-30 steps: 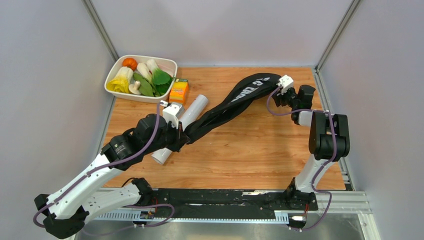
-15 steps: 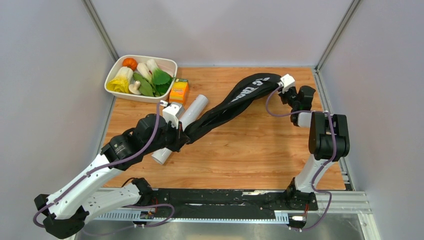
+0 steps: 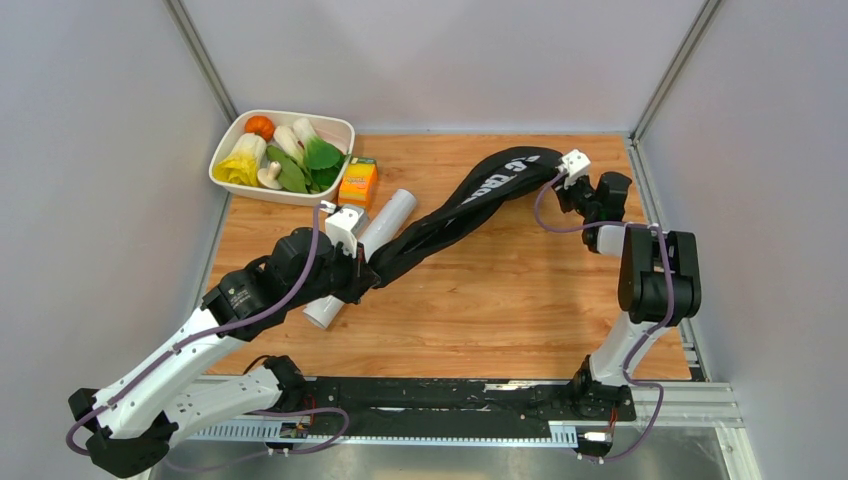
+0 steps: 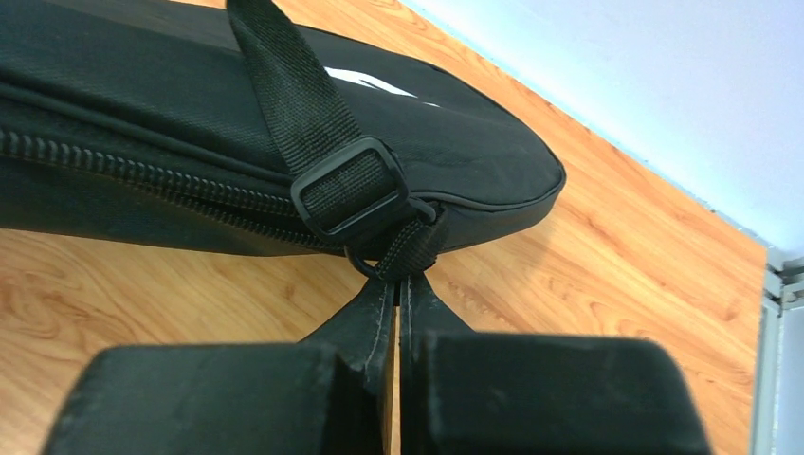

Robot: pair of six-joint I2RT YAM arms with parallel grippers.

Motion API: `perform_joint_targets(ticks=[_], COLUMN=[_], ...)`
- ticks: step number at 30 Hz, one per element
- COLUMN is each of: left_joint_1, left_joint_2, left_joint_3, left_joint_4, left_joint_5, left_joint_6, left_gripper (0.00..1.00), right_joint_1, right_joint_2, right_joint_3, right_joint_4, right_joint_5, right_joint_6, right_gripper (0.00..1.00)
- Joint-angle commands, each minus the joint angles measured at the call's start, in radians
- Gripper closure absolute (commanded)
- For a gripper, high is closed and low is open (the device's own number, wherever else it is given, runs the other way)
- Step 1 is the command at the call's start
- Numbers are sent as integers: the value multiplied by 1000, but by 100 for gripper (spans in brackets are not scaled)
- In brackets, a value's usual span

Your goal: Pack up the badminton gear

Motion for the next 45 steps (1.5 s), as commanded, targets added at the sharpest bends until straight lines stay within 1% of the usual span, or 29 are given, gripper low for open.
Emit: perform_joint_targets(ticks=[1,7,15,20,23,29,36,40,45], left_joint_1=[6,6,6,5,5,6,5,6,6], left_joint_2=[-5,6,12,15,14,8,28,42,58], left_joint_3=[25,12,-31,-53,-69,-135,-174,-193,-220], left_joint_4=[102,116,163,187,202,292,359,392,435], left_joint_5=[9,0,9,7,5,16,23,21,17], left_joint_6=[-17,-3,15,25,31,36,32,29,25], left_gripper=[100,100,100,100,100,100,100,100,100], right_joint_1=[16,19,65,112,186,323,501,583,722], right_joint_2=[-76,-126,-225,-315,-384,-541,-667,-714,-754], right_joint_3=[26,16,-46,-81,-117,-193,-243,-290,-315], right_joint_4=[-52,-109,-135,-172,-208,-243,-341,-321,-299], right_joint_5=[-87,-128,-170,-144,-118,-56,64,90,157], right_joint_6=[64,130,161,213,228,271,296,338,377], right_gripper=[100,100,100,100,100,100,100,100,100])
